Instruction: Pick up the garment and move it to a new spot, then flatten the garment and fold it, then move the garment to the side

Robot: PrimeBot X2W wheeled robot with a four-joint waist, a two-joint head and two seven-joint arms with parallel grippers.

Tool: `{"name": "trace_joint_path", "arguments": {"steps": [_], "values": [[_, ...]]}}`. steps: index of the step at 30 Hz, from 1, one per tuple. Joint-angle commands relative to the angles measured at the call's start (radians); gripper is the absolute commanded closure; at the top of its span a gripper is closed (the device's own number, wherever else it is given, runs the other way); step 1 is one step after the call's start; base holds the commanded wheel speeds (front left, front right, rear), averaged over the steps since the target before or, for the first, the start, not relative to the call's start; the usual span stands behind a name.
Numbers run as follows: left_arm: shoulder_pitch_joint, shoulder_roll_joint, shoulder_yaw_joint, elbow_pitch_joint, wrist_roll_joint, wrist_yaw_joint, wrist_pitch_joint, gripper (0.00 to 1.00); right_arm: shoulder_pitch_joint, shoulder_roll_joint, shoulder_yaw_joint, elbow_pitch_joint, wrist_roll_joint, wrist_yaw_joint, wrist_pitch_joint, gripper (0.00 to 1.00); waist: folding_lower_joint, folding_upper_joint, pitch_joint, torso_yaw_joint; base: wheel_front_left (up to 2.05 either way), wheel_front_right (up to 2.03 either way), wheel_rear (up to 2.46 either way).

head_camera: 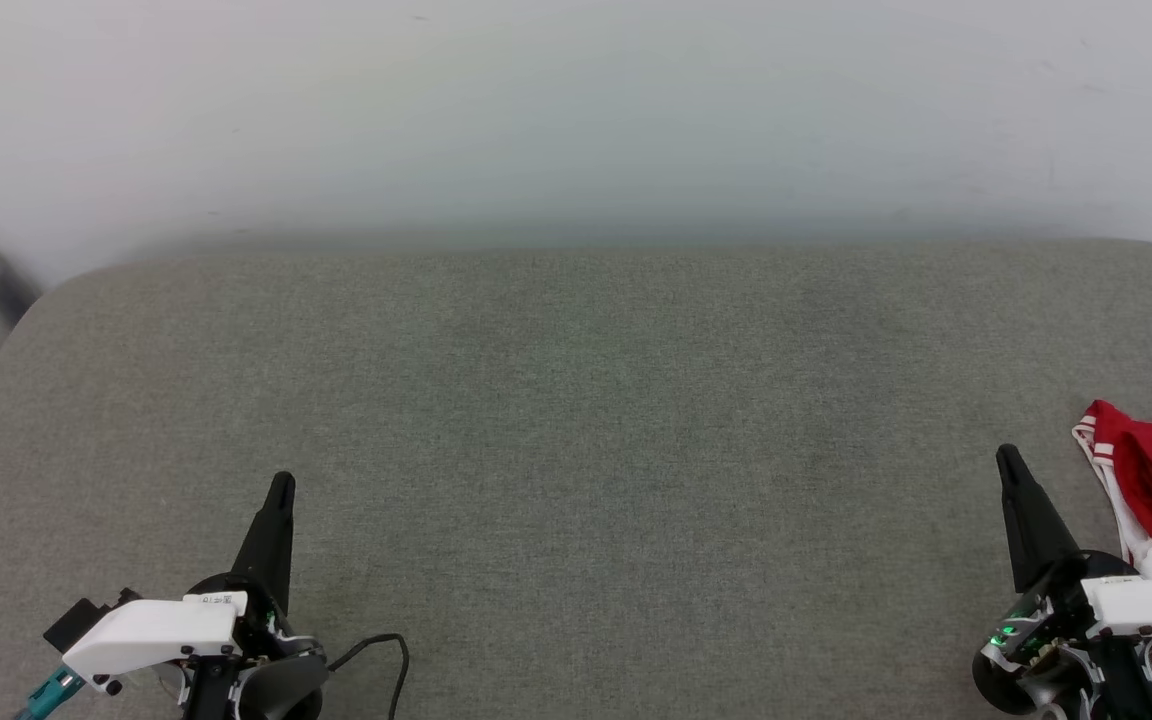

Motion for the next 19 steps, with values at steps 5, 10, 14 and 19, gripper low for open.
{"name": "trace_joint_path", "arguments": {"steps": [5, 10, 14, 19], "values": [[-0.009, -0.002, 0.003, 0.001, 0.001, -0.002, 0.004, 1.0, -0.01, -0.001, -0.001, 0.001, 0.004, 0.0, 0.002, 1.0, 0.0, 0.0, 0.0, 0.0, 0.0, 0.0, 0.0], [-0.009, -0.002, 0.004, 0.001, 0.002, -0.002, 0.005, 1.0, -0.01, -0.001, -0.002, 0.001, 0.003, 0.0, 0.002, 1.0, 0.0, 0.0, 0.0, 0.0, 0.0, 0.0, 0.0], [-0.009, -0.003, 0.004, 0.001, 0.003, -0.002, 0.006, 1.0, -0.01, -0.001, -0.002, 0.001, 0.003, 0.0, 0.003, 1.0, 0.0, 0.0, 0.0, 0.0, 0.0, 0.0, 0.0], [-0.009, -0.003, 0.005, 0.001, 0.004, -0.002, 0.006, 1.0, -0.01, 0.0, -0.002, 0.001, 0.002, 0.0, 0.003, 1.0, 0.0, 0.0, 0.0, 0.0, 0.0, 0.0, 0.0]]}}
